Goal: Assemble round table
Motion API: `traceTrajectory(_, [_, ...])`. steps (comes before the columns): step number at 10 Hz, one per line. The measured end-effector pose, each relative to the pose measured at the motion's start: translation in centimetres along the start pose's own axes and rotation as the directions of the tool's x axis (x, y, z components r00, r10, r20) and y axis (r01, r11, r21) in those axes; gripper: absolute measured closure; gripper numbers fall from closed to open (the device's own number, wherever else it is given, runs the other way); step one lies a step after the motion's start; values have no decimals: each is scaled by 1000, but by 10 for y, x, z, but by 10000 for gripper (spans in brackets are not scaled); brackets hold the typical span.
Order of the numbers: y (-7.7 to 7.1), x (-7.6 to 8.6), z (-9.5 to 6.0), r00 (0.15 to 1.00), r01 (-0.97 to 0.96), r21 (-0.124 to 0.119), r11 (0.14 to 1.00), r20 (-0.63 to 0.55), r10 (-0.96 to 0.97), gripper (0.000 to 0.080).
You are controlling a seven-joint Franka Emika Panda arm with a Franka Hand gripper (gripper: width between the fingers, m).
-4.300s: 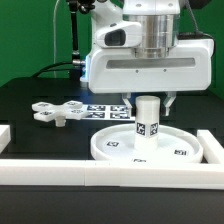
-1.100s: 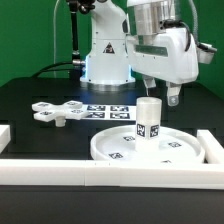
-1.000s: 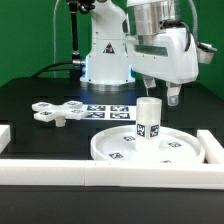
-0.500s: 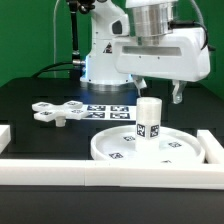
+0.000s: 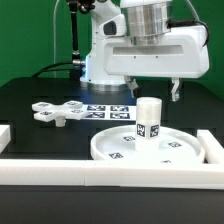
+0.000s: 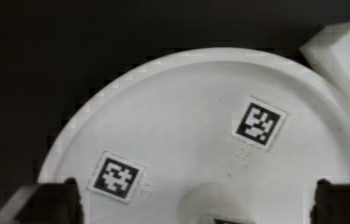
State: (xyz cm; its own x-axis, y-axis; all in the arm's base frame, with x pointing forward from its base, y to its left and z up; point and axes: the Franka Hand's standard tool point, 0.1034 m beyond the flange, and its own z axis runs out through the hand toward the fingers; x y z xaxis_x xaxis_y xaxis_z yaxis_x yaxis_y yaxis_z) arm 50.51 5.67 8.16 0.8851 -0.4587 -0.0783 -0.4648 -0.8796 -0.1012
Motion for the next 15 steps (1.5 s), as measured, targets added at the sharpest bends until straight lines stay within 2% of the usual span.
traceTrajectory(1, [-1,-3,1,986,163,-42,986,-4,-164,150])
traceTrajectory(2, [-1,-5,2,957,290,-66,955,2,-290,150])
traceTrajectory(4, [9,0,2,887,461,-69,885,15,-461,150])
traceTrajectory(7, [11,1,2,767,641,-64,765,32,-640,150])
traceTrajectory(8, [20,6,0,731,682,-62,729,36,-681,150])
traceTrajectory(9, [39,12,-2,736,677,-67,733,36,-676,150])
traceTrajectory(10, [60,19,-3,728,685,-75,724,31,-685,150])
traceTrajectory(11, [88,29,-5,729,684,-75,726,33,-683,150])
traceTrajectory(12, [112,39,-9,756,654,-79,752,29,-654,150])
traceTrajectory(13, [132,44,-12,769,640,-75,765,39,-639,150])
traceTrajectory(14, [138,47,-13,763,646,-70,760,43,-645,150])
traceTrajectory(15, [136,46,-12,761,648,-69,758,45,-647,150])
